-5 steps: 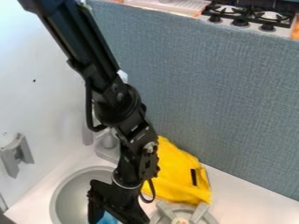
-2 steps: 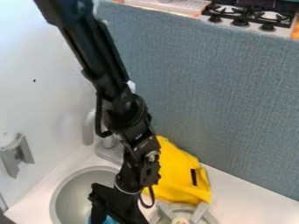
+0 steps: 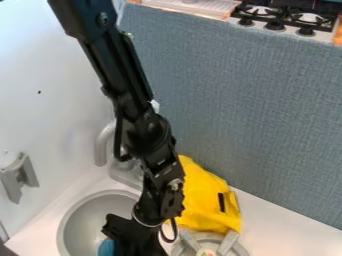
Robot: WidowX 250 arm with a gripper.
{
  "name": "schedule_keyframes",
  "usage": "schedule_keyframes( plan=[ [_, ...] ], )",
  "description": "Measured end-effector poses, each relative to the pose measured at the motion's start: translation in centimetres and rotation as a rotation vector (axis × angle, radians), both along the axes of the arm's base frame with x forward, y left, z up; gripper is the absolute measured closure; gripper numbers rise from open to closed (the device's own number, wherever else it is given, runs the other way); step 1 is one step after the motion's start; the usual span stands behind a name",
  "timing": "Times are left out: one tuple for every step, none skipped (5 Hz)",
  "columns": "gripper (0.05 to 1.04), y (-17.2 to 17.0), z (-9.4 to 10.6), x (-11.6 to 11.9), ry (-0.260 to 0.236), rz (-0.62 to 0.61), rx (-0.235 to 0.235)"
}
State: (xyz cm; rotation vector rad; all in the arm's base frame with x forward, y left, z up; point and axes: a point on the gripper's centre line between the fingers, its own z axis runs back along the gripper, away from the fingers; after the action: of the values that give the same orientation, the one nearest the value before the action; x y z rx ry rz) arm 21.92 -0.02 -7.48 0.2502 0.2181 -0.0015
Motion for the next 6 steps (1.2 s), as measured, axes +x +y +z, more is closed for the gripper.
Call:
schedule_keyframes(
  plan=[
    [0.984,-1.3,1.9,-0.1,0.012,-0.033,-0.052],
    [0.986,-4.2,6.3,-0.4,-0.042,-0.121,-0.077],
    [0.986,-7.8,8.7,-1.3,-0.072,-0.233,-0.161],
    [0.986,-12.1,8.6,-2.6,-0.079,-0.366,-0.206],
    [0.986,-14.7,6.9,-2.9,-0.039,-0.442,-0.27],
    [0.986,-16.4,4.4,-2.3,-0.052,-0.527,-0.293]
  ],
)
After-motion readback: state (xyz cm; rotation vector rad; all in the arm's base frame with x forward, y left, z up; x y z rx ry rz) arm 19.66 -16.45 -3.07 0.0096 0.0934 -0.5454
